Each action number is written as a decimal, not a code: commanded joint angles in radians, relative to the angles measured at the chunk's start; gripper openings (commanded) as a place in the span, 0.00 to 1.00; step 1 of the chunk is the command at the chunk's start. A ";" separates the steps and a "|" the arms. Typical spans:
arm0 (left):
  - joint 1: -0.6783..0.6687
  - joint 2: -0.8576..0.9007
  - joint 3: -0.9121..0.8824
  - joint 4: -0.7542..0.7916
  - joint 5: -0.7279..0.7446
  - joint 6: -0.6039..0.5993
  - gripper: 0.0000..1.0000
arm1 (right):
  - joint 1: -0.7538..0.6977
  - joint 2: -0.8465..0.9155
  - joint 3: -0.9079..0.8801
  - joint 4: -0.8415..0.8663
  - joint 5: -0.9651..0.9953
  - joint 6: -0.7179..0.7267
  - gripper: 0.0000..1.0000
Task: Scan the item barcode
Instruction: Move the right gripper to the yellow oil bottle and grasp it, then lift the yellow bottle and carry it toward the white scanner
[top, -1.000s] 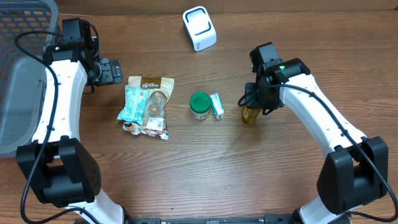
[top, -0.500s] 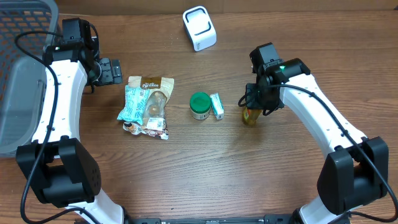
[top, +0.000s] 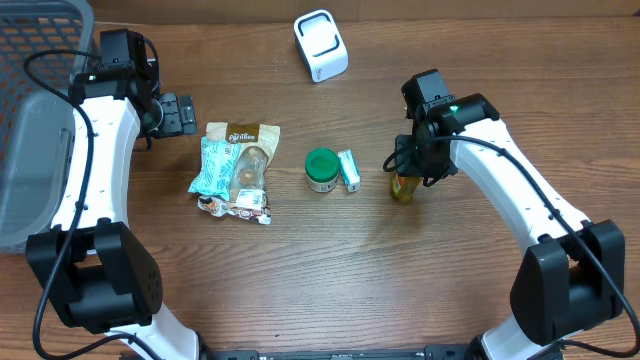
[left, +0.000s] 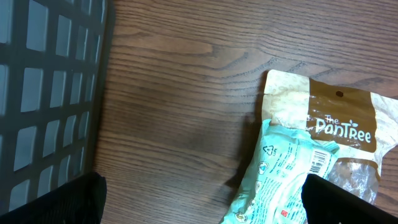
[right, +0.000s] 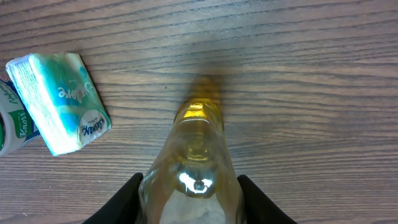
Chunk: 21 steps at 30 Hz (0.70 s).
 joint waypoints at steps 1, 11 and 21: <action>-0.001 -0.019 0.018 0.000 0.005 0.019 1.00 | -0.002 -0.037 0.015 0.000 -0.005 0.000 0.37; -0.002 -0.019 0.018 0.001 0.005 0.019 0.99 | -0.071 -0.125 0.077 -0.056 -0.134 -0.032 0.23; -0.002 -0.019 0.018 0.001 0.005 0.019 1.00 | -0.224 -0.361 0.089 -0.209 -0.901 -0.377 0.23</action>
